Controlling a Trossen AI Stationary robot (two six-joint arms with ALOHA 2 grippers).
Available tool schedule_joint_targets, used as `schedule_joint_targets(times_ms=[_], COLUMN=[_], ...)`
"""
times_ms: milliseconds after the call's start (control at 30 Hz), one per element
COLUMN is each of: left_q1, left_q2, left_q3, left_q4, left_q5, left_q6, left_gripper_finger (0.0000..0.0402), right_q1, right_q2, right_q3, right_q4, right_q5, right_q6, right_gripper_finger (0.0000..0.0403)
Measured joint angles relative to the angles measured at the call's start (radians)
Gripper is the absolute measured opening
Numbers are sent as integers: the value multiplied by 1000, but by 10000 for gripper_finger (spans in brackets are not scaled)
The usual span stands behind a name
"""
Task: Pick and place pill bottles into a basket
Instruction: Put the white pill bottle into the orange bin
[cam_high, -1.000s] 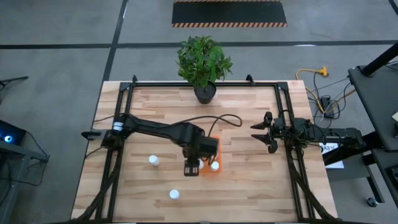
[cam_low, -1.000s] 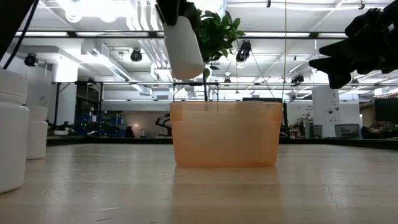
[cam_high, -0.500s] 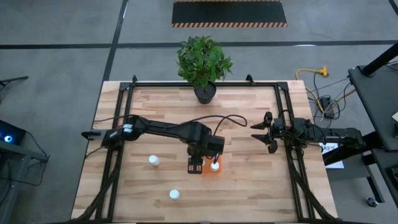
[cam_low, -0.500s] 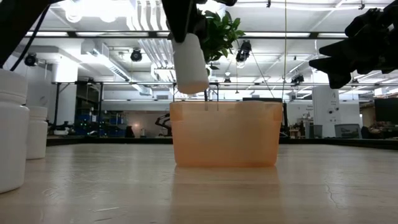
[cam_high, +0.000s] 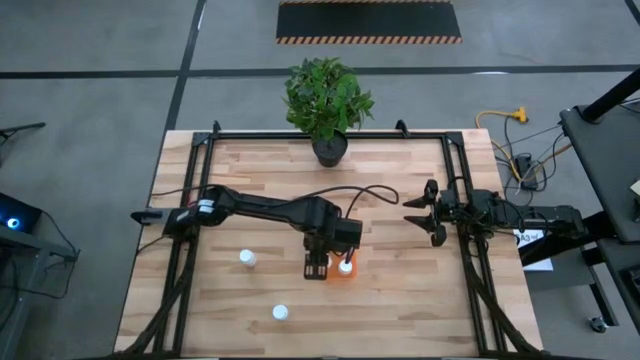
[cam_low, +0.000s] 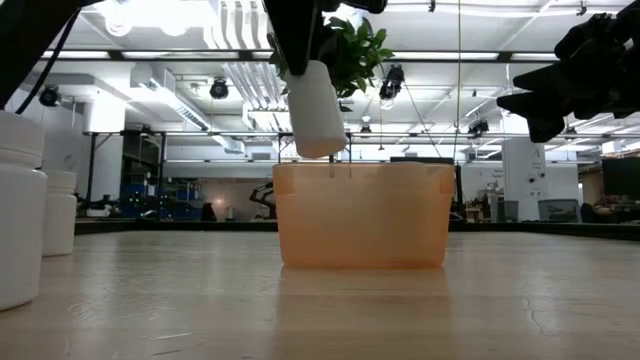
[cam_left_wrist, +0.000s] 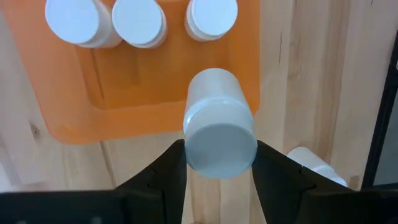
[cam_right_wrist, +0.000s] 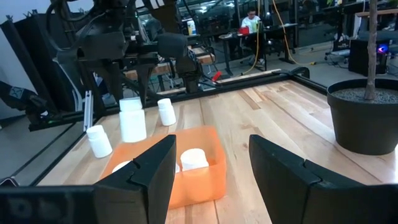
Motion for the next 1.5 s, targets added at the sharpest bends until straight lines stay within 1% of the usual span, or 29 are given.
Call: schedule_joint_targets(times_ms=[500,700,1167,1500], left_q1=[2,2,2,-4], left_q2=[107,109,109,145], left_q3=[0,0,-12,-20], left_q4=[18,51,57,54], left_q5=[5,5,5,15], left_q6=[9,8,-1,-28], left_gripper_finger=[137,137,137,137], right_q1=[0,0,0,0], right_q2=[0,-1,-1,0], right_q3=[0,0,0,0], right_q4=[0,0,0,0], right_q5=[0,0,0,0], right_q6=[0,0,0,0], right_gripper_finger=[192,192,192,192])
